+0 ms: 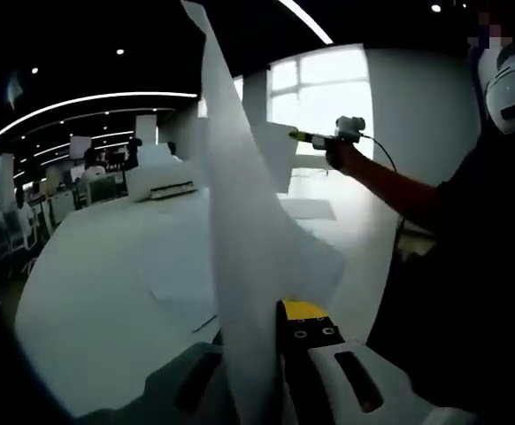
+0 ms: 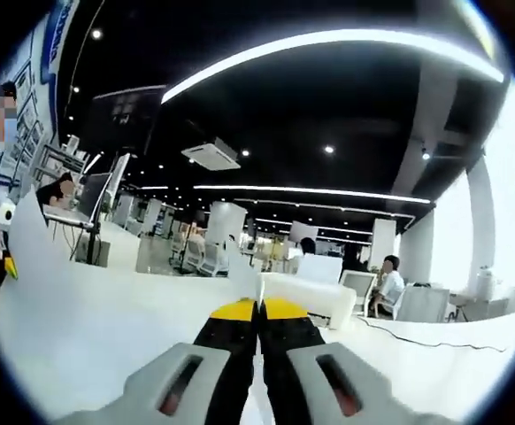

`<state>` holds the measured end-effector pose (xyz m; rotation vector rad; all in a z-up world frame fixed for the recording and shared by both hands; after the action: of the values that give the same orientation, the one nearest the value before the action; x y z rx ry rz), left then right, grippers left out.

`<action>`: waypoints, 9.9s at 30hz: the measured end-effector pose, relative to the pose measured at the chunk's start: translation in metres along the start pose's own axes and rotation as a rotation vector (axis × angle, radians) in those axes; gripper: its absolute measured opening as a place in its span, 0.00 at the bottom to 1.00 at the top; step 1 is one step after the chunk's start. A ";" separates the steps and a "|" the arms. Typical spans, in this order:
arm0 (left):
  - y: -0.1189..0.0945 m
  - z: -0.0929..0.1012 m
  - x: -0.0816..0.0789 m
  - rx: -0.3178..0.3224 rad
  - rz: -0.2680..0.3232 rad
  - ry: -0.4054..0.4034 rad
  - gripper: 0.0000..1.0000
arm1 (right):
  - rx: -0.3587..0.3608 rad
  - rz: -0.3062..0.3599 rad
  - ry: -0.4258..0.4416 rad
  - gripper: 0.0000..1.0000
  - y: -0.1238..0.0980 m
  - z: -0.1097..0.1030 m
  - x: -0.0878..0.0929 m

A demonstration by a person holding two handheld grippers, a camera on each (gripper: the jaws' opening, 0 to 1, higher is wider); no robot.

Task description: Organize the stack of printing papers by aligning and flattening the scattered papers on the table

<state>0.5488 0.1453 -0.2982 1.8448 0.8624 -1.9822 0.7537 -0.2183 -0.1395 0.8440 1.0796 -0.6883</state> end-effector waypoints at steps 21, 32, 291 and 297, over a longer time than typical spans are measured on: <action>0.006 -0.002 -0.003 0.009 0.021 -0.020 0.06 | -0.107 0.152 -0.003 0.00 -0.014 -0.031 -0.102; 0.001 -0.010 0.007 -0.015 0.027 -0.061 0.06 | -0.138 0.243 -0.093 0.00 -0.028 -0.050 -0.156; -0.020 -0.012 -0.030 0.095 0.433 -0.070 0.36 | -0.961 -0.460 1.000 0.00 -0.011 -0.281 0.045; -0.025 -0.018 -0.035 0.100 0.470 -0.133 0.40 | -0.959 -0.437 1.024 0.00 -0.010 -0.268 0.041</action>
<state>0.5529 0.1690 -0.2589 1.7413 0.2606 -1.8400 0.6340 0.0023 -0.2429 0.0412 2.2932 0.0434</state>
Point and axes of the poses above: the point that each gripper's makers call its tool centre point, and the gripper's own axes: y roughly forward along the fingers, z roughly to its right, x roughly out of its underside, the point moved 1 cm from there along -y, roughly backward along the fingers, and after that the axes turned 4 degrees about z, right-handed, at the moved point
